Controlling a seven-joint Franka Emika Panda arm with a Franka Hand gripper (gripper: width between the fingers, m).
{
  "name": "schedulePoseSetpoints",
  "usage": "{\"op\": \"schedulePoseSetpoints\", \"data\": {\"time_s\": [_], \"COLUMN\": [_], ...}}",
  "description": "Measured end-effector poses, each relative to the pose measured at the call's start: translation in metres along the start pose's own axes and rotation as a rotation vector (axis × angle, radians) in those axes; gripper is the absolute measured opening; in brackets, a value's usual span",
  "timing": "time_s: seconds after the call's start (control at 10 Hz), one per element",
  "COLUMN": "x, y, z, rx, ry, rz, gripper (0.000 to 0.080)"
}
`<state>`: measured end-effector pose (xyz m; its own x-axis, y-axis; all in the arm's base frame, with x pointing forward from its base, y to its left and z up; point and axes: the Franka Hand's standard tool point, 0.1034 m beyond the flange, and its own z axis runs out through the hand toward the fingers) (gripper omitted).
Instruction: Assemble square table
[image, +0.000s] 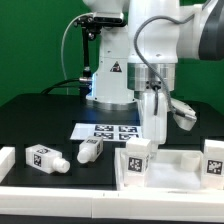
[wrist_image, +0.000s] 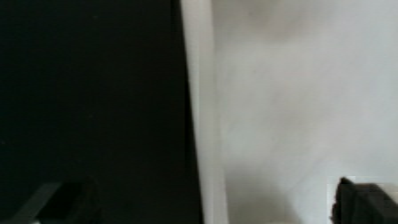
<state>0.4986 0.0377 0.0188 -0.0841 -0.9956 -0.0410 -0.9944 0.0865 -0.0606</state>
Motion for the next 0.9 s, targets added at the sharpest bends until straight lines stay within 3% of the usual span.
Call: {"op": "schedulePoseSetpoints", "data": {"time_s": [0.1,0.4,0.5,0.6,0.9], "x": [-0.0004,0.0,0.0001,0.0001,0.0003], "y": [0.0003,0.0008,0.0009,0.001,0.0011], "z": [0.0004,0.0008,0.0009,0.001,0.0009], "rx": [-0.001,-0.002,-0.002,-0.002,-0.002], "ry": [0.001,0.001,0.001,0.001,0.002], "rz": [-0.001,-0.001,-0.001,-0.001,-0.001], "gripper": [0.0649,0.0255,0.0255,0.0079,0.005]}}
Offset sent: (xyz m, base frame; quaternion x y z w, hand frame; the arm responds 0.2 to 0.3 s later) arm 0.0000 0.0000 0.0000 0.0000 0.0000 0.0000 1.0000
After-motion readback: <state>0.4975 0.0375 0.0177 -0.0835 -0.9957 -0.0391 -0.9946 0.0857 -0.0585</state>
